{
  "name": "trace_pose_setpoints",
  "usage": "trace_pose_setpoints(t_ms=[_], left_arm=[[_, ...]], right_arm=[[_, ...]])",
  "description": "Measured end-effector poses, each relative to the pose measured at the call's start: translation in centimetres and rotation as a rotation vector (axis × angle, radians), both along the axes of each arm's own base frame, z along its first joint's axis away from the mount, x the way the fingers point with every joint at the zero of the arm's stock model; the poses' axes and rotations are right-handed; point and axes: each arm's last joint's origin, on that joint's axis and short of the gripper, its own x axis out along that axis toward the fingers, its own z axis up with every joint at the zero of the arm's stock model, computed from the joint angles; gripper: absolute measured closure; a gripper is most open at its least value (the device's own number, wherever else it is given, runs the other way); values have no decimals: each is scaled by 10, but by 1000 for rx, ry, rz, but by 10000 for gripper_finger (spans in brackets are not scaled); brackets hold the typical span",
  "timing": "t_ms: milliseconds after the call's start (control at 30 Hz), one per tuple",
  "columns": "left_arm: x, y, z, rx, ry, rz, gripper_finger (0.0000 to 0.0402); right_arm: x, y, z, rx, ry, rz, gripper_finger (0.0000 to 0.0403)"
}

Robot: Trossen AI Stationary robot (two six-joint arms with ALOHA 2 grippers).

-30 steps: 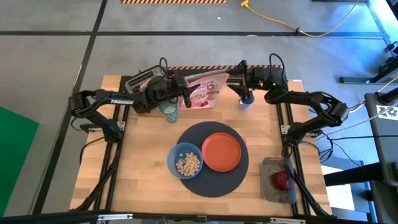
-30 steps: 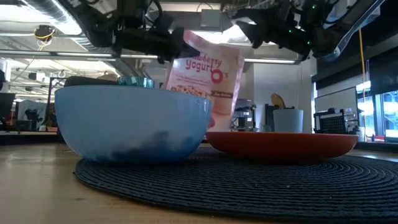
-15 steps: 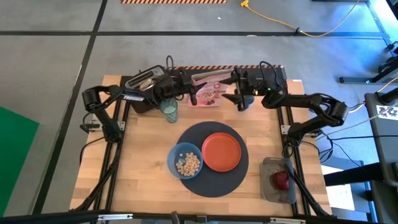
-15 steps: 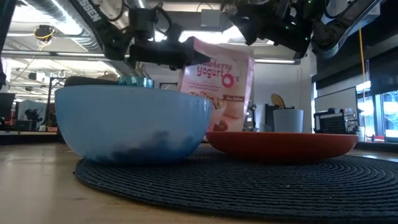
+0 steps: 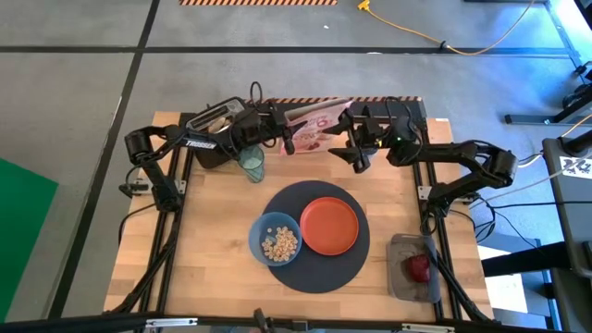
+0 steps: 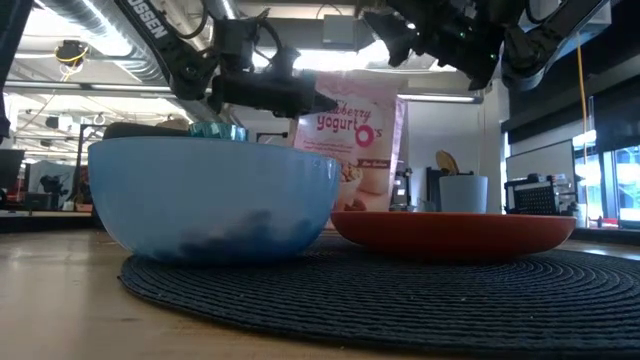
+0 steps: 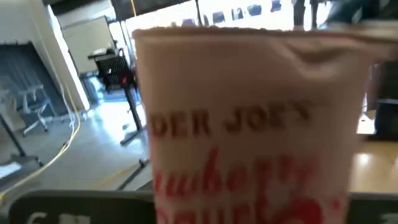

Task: Arrange a breakfast setting
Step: Pour the cereal from the cereal box into the bowl

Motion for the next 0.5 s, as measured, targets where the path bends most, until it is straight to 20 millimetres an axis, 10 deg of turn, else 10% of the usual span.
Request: trace_pose_setpoints(t_ms=[500], left_arm=[[-5,-1,2,-66,41,49,212]], right_arm=[[5,16,4,-34,-61,4,139]])
